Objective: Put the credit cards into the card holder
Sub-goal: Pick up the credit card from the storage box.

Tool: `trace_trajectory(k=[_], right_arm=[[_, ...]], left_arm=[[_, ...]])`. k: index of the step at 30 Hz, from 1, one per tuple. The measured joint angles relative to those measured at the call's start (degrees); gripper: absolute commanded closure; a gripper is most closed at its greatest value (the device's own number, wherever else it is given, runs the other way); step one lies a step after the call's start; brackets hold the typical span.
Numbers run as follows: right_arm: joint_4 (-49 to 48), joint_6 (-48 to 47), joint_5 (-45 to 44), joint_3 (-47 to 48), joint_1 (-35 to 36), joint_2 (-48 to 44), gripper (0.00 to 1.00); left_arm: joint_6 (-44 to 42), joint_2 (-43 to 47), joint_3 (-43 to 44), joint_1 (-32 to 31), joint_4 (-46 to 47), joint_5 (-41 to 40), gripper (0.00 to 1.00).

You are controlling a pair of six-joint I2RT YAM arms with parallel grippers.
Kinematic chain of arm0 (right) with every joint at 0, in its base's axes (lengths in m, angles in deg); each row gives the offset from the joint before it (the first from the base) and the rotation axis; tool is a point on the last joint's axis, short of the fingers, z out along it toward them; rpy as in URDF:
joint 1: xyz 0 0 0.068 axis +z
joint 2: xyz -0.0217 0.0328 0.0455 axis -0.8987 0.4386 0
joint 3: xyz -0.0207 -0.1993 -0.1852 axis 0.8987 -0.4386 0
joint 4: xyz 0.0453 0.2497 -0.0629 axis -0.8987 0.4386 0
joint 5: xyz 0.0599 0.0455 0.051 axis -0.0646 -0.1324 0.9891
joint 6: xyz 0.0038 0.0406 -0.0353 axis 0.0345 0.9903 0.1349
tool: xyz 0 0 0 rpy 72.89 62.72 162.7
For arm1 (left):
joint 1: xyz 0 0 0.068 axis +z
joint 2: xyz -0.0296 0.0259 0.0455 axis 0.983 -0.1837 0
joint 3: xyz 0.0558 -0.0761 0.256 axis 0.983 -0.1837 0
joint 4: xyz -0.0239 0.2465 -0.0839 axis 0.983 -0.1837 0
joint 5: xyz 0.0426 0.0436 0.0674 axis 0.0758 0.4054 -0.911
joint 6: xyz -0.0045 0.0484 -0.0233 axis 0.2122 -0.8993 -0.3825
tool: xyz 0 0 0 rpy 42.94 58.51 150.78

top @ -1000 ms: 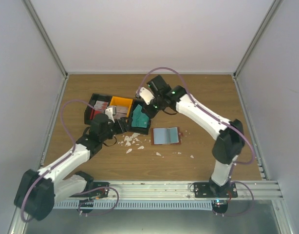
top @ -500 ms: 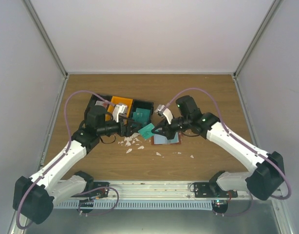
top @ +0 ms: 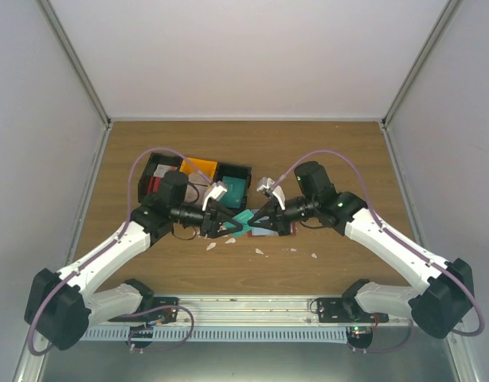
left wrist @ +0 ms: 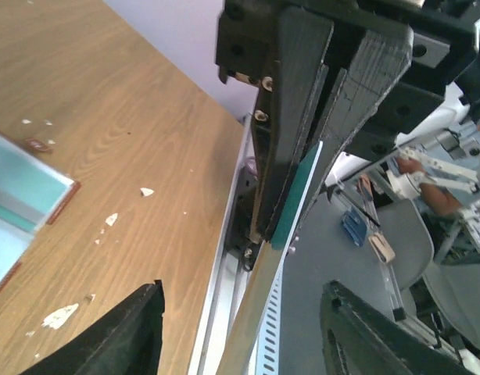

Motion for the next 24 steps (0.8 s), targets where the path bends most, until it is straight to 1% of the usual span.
trace_trajectory(k=[2, 7, 12, 20, 21, 22, 23, 24], right_arm=[[-0.37, 0.0, 0.42, -0.04, 0.0, -0.02, 1.0], [-0.44, 0.0, 1.03, -0.09, 0.0, -0.02, 0.99], [-0.92, 0.02, 2.54, -0.09, 0.0, -0.07, 0.99], [-1.25, 0.44, 3.89, -0.07, 0.0, -0.09, 1.0], [-1.42, 0.59, 4.04, -0.07, 0.0, -0.09, 0.97], [-1.68, 0.68, 4.26, -0.07, 0.0, -0.09, 0.91], [-1.9, 0.9, 4.37, -0.07, 0.0, -0.11, 0.83], [-2.45, 1.2, 4.2, -0.07, 0.0, -0.26, 0.72]], left_arm=[[-0.55, -1.53, 0.35, -1.09, -0.02, 1.29, 0.53], [-2.1, -2.32, 1.2, -3.02, -0.72, 3.23, 0.78], [-3.74, -2.21, 1.6, -3.06, -1.25, 3.78, 0.99], [-5.53, -1.64, 1.86, -3.04, -2.12, 4.15, 1.0], [-5.51, -1.4, 1.86, -3.04, -2.12, 4.11, 1.0], [-5.49, -1.16, 1.86, -3.04, -2.14, 4.07, 1.0], [-5.44, -0.9, 1.86, -3.04, -2.12, 3.91, 1.0], [-5.33, -0.59, 1.86, -3.06, -2.05, 3.78, 1.0]])
